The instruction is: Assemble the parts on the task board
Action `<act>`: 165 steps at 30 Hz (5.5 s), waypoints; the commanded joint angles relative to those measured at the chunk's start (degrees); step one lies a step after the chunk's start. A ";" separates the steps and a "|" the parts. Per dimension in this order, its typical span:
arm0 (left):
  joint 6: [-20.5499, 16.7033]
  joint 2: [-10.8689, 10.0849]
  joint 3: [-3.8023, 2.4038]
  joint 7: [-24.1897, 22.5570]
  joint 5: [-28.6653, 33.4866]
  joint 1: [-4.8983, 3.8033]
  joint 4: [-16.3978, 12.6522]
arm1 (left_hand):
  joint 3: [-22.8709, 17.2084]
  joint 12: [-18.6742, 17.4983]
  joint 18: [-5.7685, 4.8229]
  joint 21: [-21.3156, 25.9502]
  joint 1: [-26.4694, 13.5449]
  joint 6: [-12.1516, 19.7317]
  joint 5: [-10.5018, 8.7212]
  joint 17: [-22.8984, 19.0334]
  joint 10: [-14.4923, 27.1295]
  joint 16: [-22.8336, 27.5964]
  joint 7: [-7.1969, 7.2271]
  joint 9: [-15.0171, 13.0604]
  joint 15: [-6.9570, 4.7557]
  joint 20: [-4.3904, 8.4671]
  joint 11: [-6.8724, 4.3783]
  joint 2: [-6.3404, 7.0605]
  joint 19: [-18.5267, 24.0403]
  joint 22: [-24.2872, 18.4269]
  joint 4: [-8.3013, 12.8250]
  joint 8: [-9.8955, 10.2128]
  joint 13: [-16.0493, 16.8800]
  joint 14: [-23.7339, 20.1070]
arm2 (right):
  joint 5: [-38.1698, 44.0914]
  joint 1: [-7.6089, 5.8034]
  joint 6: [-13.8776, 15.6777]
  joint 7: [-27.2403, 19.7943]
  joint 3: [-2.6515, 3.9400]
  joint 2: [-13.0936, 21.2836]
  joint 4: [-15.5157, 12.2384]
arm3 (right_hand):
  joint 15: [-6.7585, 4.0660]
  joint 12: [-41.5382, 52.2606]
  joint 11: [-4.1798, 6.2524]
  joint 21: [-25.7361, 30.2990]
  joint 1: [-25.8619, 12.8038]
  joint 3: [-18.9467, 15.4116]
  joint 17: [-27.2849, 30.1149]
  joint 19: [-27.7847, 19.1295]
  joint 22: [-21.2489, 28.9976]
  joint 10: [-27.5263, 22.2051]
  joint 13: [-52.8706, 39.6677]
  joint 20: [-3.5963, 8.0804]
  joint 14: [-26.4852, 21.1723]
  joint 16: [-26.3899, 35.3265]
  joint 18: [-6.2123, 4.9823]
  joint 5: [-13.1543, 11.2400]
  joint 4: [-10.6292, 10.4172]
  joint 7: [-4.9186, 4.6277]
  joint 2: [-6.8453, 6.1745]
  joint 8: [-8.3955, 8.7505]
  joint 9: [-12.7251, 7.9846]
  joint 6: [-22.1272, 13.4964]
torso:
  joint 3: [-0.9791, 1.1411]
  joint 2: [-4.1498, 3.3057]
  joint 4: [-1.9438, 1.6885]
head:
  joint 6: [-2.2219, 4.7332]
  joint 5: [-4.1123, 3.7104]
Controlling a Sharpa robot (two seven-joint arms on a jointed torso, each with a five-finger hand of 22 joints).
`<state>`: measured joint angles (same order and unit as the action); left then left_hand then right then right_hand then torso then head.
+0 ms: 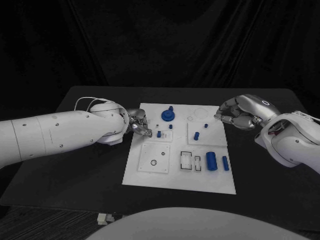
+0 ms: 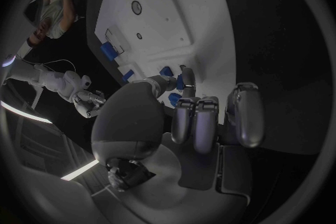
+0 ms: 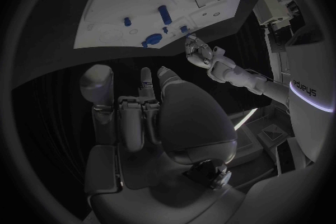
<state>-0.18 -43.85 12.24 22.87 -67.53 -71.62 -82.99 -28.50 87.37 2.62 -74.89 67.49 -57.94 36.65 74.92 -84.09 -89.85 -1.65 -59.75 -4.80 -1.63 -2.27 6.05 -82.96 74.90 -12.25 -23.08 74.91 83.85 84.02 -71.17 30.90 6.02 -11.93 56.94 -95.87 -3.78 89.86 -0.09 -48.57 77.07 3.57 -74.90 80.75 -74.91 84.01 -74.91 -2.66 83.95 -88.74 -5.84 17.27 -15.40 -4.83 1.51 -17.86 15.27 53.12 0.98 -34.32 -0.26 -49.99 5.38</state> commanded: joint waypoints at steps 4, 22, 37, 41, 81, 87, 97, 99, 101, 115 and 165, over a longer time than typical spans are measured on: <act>9.90 1.20 -0.10 3.14 0.57 -2.86 1.54 | -6.97 -0.27 0.85 0.35 -1.00 0.15 -2.48 15.08 -3.70 -0.15 0.11 0.26 -0.33 0.32 -0.22 -0.24 0.29 10.49 6.65 0.03 12.70 6.15 | 0.12 0.15 -0.35 0.96 0.04 0.13 0.00 | 0.34 0.14 -0.19 0.21 0.74 0.06 -12.70 -0.40 -5.55 5.99 -15.09 -0.12 5.46 0.36 -1.05 0.32 0.20 -0.03 -0.03 0.15 -0.06 0.19 | 0.02 0.07 0.01 | -0.01 0.17; 19.53 7.18 -0.10 4.53 14.38 -5.75 8.41 | -7.34 -0.74 0.94 0.85 -0.97 0.97 -4.06 15.08 -3.33 -0.15 -0.23 0.54 -0.13 0.17 0.06 -1.16 0.58 10.36 7.14 0.51 12.32 6.15 | 0.12 0.19 -0.40 0.87 0.04 -0.09 0.18 | 0.34 0.14 -0.20 0.27 0.81 0.10 -12.74 -0.41 -5.54 5.99 -15.09 -0.12 5.47 0.33 -1.05 0.39 0.23 -0.03 0.00 0.14 -0.06 0.20 | 0.05 -0.04 0.08 | -0.01 0.48; 19.24 7.57 -0.09 6.72 14.71 -5.66 8.77 | -7.32 -0.71 0.91 0.73 -0.82 1.19 -4.25 15.08 -3.34 -0.15 -0.31 0.58 -0.06 0.12 0.14 -1.39 0.54 10.40 7.46 0.60 12.35 6.15 | 0.12 0.22 -0.37 0.90 0.04 -0.10 0.14 | 0.34 0.14 -0.20 0.27 0.81 0.10 -12.74 -0.41 -5.54 5.99 -15.09 -0.12 5.47 0.33 -1.05 0.39 0.23 -0.03 0.00 0.14 -0.06 0.20 | 0.02 -0.03 -0.01 | -0.01 0.47; 20.05 7.58 -0.08 7.62 14.72 -5.59 8.82 | -7.32 -0.63 0.90 0.71 -0.78 1.22 -4.24 15.08 -3.40 -0.15 -0.33 0.58 -0.05 0.11 0.15 -1.41 0.54 10.41 7.54 0.61 12.42 6.15 | 0.12 0.22 -0.33 0.89 0.04 -0.09 0.11 | 0.34 0.14 -0.20 0.27 0.81 0.10 -12.74 -0.41 -5.54 5.99 -15.09 -0.12 5.47 0.33 -1.05 0.39 0.23 -0.03 0.00 0.14 -0.06 0.20 | 0.00 -0.05 -0.01 | -0.01 0.48; 19.93 9.07 -0.07 7.92 14.72 -3.91 11.67 | -7.28 -0.82 0.95 0.95 -0.61 1.36 -4.09 15.08 -3.24 -0.15 -0.43 0.60 0.02 0.05 0.23 -1.56 0.68 10.35 7.90 0.65 12.27 6.15 | 0.12 0.24 -0.26 0.95 0.04 0.00 -0.08 | 0.34 0.14 -0.20 0.43 0.99 0.21 -12.73 -0.43 -5.52 5.99 -15.09 -0.12 5.46 0.34 -1.06 0.59 0.33 -0.05 0.03 0.17 -0.08 0.19 | 0.01 -0.07 0.00 | -0.01 0.43; 20.64 9.47 -0.07 8.03 14.72 -3.84 12.06 | -7.27 -0.81 0.96 0.99 -0.60 1.39 -4.07 15.08 -3.24 -0.15 -0.45 0.60 0.04 0.05 0.25 -1.59 0.70 10.33 7.94 0.66 12.28 6.15 | 0.12 0.24 -0.31 0.96 0.04 -0.04 -0.05 | 0.34 0.14 -0.20 0.43 0.99 0.21 -12.73 -0.43 -5.52 5.99 -15.09 -0.12 5.46 0.34 -1.06 0.59 0.33 -0.05 0.03 0.17 -0.08 0.19 | 0.01 -0.04 0.00 | -0.01 0.41; 21.10 9.89 -0.07 8.16 14.72 -3.63 12.63 | -7.26 -0.80 0.95 0.96 -0.60 1.40 -4.07 15.08 -3.25 -0.15 -0.46 0.60 0.04 0.04 0.26 -1.59 0.69 10.34 7.95 0.66 12.29 6.15 | 0.12 0.24 -0.30 0.92 0.04 -0.10 0.00 | 0.34 0.14 -0.20 0.43 0.99 0.21 -12.73 -0.43 -5.52 5.99 -15.09 -0.12 5.46 0.34 -1.06 0.59 0.33 -0.05 0.03 0.17 -0.08 0.19 | 0.00 -0.03 0.02 | -0.01 0.51; 21.06 9.91 -0.07 8.18 14.72 -3.59 12.69 | -7.24 -0.83 0.96 1.01 -0.59 1.43 -4.06 15.08 -3.22 -0.15 -0.48 0.60 0.06 0.03 0.28 -1.62 0.72 10.33 8.00 0.67 12.26 6.15 | 0.12 0.24 -0.29 0.91 0.04 -0.11 0.01 | 0.35 0.14 -0.21 0.49 1.00 0.22 -12.71 -0.42 -5.52 5.99 -15.09 -0.12 5.46 0.35 -1.07 0.62 0.33 -0.07 0.03 0.18 -0.08 0.19 | 0.02 -0.03 0.02 | -0.01 0.50; 21.12 9.95 -0.07 8.23 14.72 -3.55 12.76 | -7.24 -0.83 0.96 1.01 -0.59 1.43 -4.06 15.08 -3.22 -0.15 -0.48 0.60 0.06 0.03 0.28 -1.62 0.72 10.33 8.00 0.67 12.26 6.15 | 0.12 0.25 -0.31 0.91 0.04 -0.12 0.03 | 0.35 0.14 -0.21 0.49 1.00 0.22 -12.71 -0.42 -5.52 5.99 -15.09 -0.12 5.46 0.35 -1.07 0.62 0.33 -0.07 0.03 0.18 -0.08 0.19 | 0.02 -0.03 0.02 | -0.01 0.49; 21.65 10.32 -0.07 8.50 14.72 -3.06 13.48 | -7.23 -0.81 0.96 1.02 -0.58 1.44 -4.06 15.08 -3.23 -0.15 -0.48 0.60 0.07 0.02 0.29 -1.63 0.72 10.33 8.02 0.67 12.28 6.15 | 0.12 0.26 -0.22 0.86 0.04 -0.13 -0.02 | 0.35 0.14 -0.22 0.51 1.00 0.22 -12.73 -0.42 -5.52 5.99 -15.09 -0.12 5.46 0.33 -1.07 0.62 0.33 -0.07 0.02 0.18 -0.09 0.18 | 0.01 -0.03 0.01 | -0.01 0.43; 18.27 9.34 -0.07 7.62 14.72 -2.74 12.38 | -7.14 -0.86 0.98 1.09 -0.52 1.52 -4.05 15.08 -3.19 -0.15 -0.54 0.61 0.12 -0.02 0.34 -1.72 0.78 10.31 8.19 0.69 12.25 6.15 | 0.12 0.88 -0.32 0.81 0.04 -0.15 0.30 | 0.36 0.14 -0.23 0.53 1.01 0.24 -12.74 -0.41 -5.52 5.99 -15.09 -0.12 5.47 0.33 -1.06 0.64 0.33 -0.07 0.03 0.18 -0.09 0.20 | 0.01 -0.03 0.01 | -0.01 0.69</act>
<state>18.32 -34.54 12.14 31.03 -53.09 -74.53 -70.65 -29.82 86.70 2.61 -74.00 66.97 -56.44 32.42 74.93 -84.13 -89.85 -2.52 -59.19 -4.80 -1.64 -2.23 4.73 -82.54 74.90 -10.25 -22.62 74.91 83.85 83.99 -70.45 30.64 6.14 -11.93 56.78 -95.57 -3.78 89.86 -0.08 -48.30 77.51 3.73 -74.90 80.75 -74.91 84.01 -74.91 -2.66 83.95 -88.74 -5.84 17.70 -15.25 -4.83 1.51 -17.85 15.28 53.12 0.98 -34.31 -0.27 -49.99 6.06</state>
